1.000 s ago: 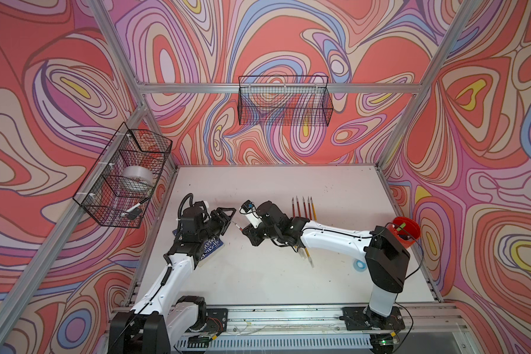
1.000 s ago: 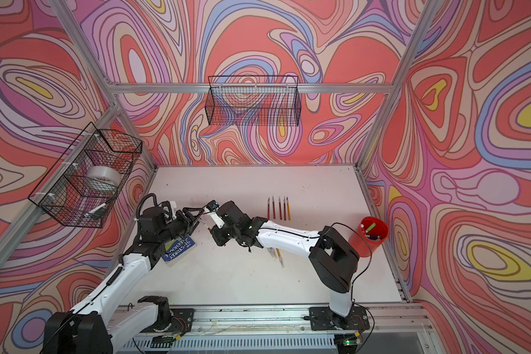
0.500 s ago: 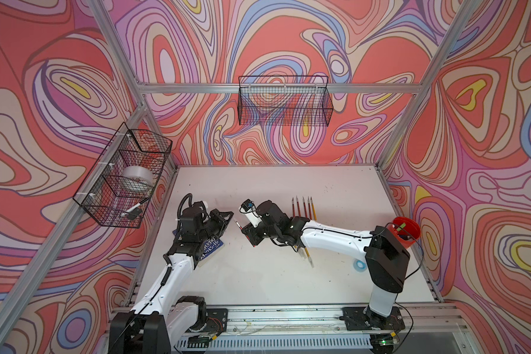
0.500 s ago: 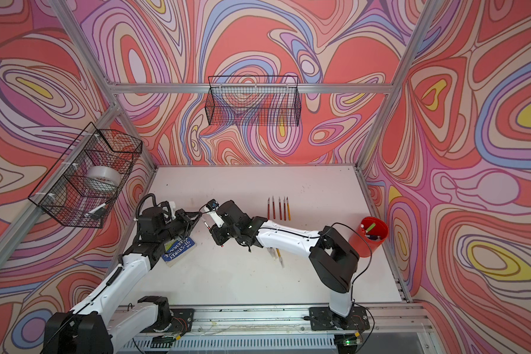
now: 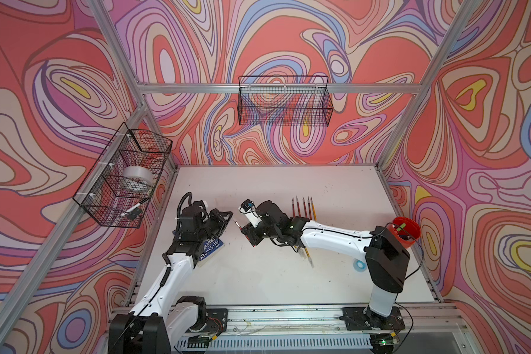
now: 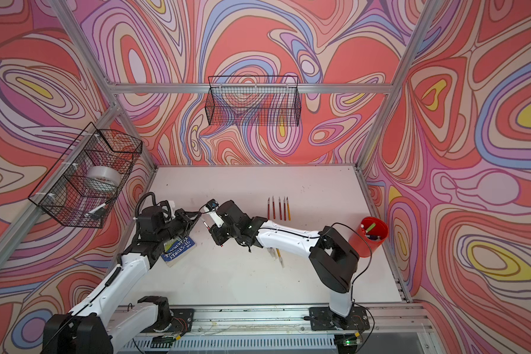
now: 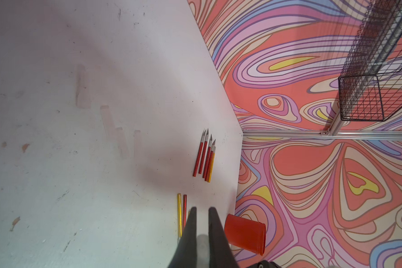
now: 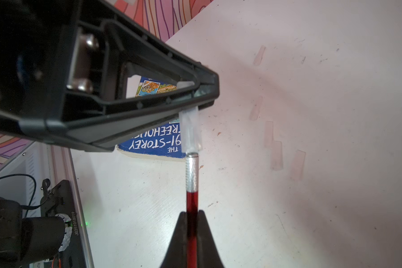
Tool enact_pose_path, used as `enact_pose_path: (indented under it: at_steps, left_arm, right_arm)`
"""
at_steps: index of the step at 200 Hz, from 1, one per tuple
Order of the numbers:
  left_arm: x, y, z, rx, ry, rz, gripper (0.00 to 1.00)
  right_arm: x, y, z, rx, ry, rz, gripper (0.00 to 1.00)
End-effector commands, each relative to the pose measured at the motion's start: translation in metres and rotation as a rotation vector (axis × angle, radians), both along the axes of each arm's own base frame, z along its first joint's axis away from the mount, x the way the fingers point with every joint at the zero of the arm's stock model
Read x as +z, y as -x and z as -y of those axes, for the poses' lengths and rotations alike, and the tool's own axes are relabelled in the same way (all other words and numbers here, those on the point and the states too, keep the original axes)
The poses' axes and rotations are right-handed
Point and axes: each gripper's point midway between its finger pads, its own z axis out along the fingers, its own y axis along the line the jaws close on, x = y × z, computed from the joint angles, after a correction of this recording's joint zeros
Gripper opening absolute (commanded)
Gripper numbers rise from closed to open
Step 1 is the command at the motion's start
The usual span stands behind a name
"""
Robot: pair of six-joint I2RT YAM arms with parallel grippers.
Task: Remove protective caps from carving knives
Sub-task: Remove the protective sleeve from the carving knife, then place the protective sleeve at the center of the board.
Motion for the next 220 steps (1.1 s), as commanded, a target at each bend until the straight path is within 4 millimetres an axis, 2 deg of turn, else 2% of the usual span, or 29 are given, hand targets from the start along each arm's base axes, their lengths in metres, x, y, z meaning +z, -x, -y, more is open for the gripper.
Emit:
enact_pose_path:
  at_steps: [1, 32, 66, 105, 150, 185, 220]
  left_arm:
    - [0.010, -0.001, 0.000, -0.018, -0.025, 0.013, 0.05]
    - [0.006, -0.001, 0.000, -0.041, -0.067, -0.009, 0.05]
    - [-0.014, 0.002, -0.001, -0.068, -0.124, -0.070, 0.05]
    - [-0.023, 0.003, -0.006, -0.072, -0.180, -0.094, 0.05]
    - [-0.018, -0.004, -0.025, -0.025, -0.305, -0.098, 0.05]
    - [-0.027, -0.005, -0.042, 0.006, -0.379, -0.159, 0.04]
    - [-0.049, 0.000, -0.066, 0.048, -0.510, -0.310, 0.04]
  right_arm:
    - [-0.013, 0.006, 0.003, 0.005, 0.026, -0.017, 0.00]
    - [-0.015, 0.008, 0.009, 0.005, 0.045, -0.013, 0.00]
    - [-0.016, 0.010, 0.016, 0.002, 0.060, -0.008, 0.00]
    - [-0.028, 0.014, 0.022, 0.003, 0.091, -0.024, 0.00]
    - [-0.036, 0.018, 0.030, -0.004, 0.118, -0.036, 0.00]
    - [-0.037, 0.018, 0.034, -0.015, 0.119, -0.031, 0.00]
    - [-0.044, 0.012, 0.042, -0.058, 0.154, -0.014, 0.00]
